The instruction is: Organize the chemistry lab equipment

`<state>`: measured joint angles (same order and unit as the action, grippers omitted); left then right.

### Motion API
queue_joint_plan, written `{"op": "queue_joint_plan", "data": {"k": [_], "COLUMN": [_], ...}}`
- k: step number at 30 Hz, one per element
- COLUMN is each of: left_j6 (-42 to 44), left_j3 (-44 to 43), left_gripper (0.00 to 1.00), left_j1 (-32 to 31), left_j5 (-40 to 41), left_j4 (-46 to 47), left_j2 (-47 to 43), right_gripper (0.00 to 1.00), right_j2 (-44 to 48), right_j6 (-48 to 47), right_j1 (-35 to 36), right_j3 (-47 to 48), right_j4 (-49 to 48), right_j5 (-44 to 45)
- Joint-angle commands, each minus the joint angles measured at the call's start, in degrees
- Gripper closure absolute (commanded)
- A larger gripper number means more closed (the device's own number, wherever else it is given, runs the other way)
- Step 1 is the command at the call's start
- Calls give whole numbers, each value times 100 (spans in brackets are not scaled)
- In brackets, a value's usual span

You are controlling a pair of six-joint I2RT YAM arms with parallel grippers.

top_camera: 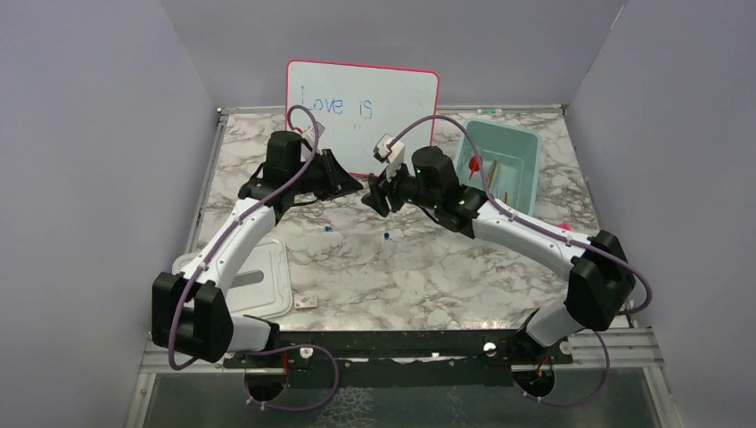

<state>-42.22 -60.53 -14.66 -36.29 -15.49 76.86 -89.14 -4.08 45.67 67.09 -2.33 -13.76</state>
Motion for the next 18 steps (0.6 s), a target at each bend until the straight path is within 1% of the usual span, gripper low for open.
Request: {"op": "queue_joint_plan", "data": {"k": [1,5,8,10,14,18], "left_j6": [906,1341,1542,1680,1821,1577], "left_j3": [-156,-62,38,26,28,140], "left_gripper": [91,91,91,91,91,91], "left_j1": [-684,-1388,-1852,-2278,-3163,-3943], "left_j5": [1534,2821,3421,3782,4563,5398], "left_j4": [-110,-173,-147,-128,-173,-362], "left_j2": [-506,-816,-1055,-1157,-1243,-1206], "right_gripper": [44,44,44,44,44,44], "right_j2": [733,1338,1706,1885,2140,2324], "right_j6": [558,965,1386,1727,2743,3780], "right_j1": [12,12,12,8,12,12], "right_j3": [-104,-329,-416,-427,-365,-301], "right_j4": [298,761,1226,1603,2604,3511], "right_j5": [903,1845,2600,3044,3916,4360]}}
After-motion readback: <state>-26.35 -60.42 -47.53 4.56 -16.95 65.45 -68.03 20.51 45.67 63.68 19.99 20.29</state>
